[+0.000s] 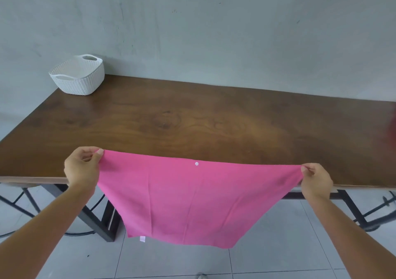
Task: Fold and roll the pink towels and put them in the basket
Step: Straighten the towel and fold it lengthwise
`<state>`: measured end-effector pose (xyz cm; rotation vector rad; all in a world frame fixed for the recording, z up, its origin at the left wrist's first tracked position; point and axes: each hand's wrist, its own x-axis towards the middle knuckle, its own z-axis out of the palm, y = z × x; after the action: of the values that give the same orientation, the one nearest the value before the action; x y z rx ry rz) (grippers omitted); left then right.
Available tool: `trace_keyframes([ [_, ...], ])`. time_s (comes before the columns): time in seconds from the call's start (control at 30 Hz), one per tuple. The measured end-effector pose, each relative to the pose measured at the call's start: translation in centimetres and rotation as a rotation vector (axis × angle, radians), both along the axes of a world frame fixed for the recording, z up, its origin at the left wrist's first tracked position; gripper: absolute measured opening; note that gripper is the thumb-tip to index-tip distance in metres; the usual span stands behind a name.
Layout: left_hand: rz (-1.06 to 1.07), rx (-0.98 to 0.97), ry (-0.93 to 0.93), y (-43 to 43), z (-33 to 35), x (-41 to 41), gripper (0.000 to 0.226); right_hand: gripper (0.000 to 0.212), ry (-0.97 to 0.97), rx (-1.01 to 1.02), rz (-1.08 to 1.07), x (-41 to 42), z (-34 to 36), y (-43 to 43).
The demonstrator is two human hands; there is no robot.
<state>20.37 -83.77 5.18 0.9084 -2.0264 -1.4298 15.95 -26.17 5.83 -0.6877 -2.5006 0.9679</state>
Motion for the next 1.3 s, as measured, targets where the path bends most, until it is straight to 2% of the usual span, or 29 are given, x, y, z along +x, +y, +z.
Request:
trace_keyframes([
  [0.17, 0.067, -0.108, -0.11, 2.7, -1.4, -2.8, 0.003, 0.021, -0.082, -0.023, -0.045, -4.4, -2.1, 1.1],
  [0.33, 0.17, -0.258, -0.282, 4.2, -3.3, -5.8, 0.009, 0.024, -0.122, 0.147, -0.028, -7.7, -3.5, 1.7],
  [0.47, 0.17, -0.359, -0.352, 5.2, -3.8, -8.3, 0.008, 0.021, -0.121, 0.276, 0.036, -10.1, -4.5, 2.5],
  [0.6, 0.15, -0.412, -0.327, 5.7, -4.3, -11.2, 0.008, 0.018, -0.114, 0.317, 0.069, -13.3, -4.5, 2.9],
  [0.73, 0.156, -0.421, -0.283, 5.9, -4.6, -13.8, 0.008, 0.025, -0.118, 0.312, 0.065, -16.3, -4.5, 2.9],
  [1.3, 0.15, -0.428, -0.217, 5.5, -4.7, -26.1, 0.003, 0.019, -0.116, 0.36, 0.0, -29.5, -6.1, 2.6],
])
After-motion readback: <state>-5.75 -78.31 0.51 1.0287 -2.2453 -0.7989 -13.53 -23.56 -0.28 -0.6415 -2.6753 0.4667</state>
